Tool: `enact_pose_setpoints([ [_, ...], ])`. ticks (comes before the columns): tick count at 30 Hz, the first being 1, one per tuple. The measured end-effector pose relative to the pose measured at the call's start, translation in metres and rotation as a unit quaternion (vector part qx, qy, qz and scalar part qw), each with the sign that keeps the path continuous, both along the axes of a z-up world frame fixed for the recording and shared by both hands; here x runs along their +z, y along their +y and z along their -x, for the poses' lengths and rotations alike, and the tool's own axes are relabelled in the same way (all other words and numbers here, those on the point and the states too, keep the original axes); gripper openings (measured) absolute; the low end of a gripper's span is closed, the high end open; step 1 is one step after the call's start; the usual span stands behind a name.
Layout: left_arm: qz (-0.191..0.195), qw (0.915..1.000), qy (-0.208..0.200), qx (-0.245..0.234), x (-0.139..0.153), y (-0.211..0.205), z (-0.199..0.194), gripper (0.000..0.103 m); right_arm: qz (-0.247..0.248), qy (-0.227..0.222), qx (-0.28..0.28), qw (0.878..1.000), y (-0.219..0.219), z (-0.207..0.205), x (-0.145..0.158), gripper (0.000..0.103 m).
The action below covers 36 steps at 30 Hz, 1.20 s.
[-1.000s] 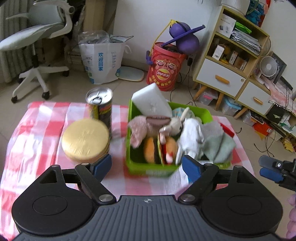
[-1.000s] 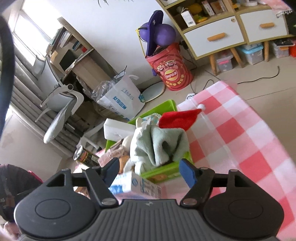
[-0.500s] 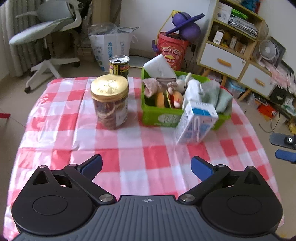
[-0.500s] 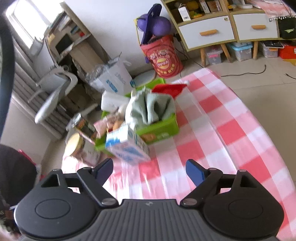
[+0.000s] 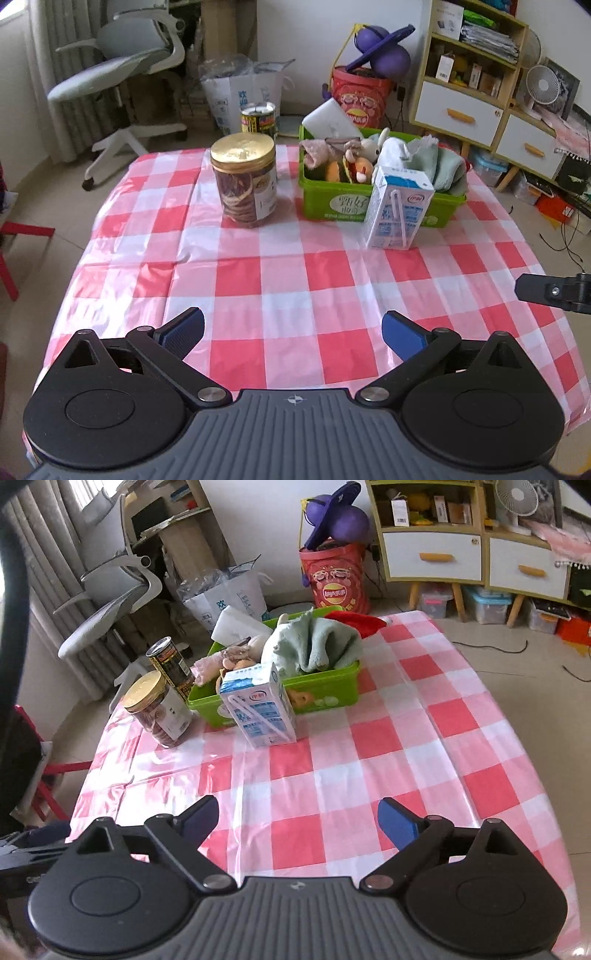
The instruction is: Organize soft objects
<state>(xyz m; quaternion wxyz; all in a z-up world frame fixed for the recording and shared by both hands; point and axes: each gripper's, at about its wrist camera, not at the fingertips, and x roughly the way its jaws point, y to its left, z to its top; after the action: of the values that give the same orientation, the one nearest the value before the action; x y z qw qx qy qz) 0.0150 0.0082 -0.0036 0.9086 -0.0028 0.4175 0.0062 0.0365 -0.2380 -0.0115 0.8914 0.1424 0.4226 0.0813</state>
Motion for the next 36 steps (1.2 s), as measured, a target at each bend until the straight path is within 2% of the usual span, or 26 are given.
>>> enact_pose_setpoints([
  [9,0.002,1.0,0.004,0.002,0.002,-0.009,0.007,0.098,0.049,-0.017,0.012,0.999,0.017,0.004,0.003,0.077],
  [36,-0.004,1.0,-0.005,-0.002,0.005,-0.016,0.013,0.098,0.048,-0.007,0.018,0.999,0.019,0.005,-0.003,0.078],
])
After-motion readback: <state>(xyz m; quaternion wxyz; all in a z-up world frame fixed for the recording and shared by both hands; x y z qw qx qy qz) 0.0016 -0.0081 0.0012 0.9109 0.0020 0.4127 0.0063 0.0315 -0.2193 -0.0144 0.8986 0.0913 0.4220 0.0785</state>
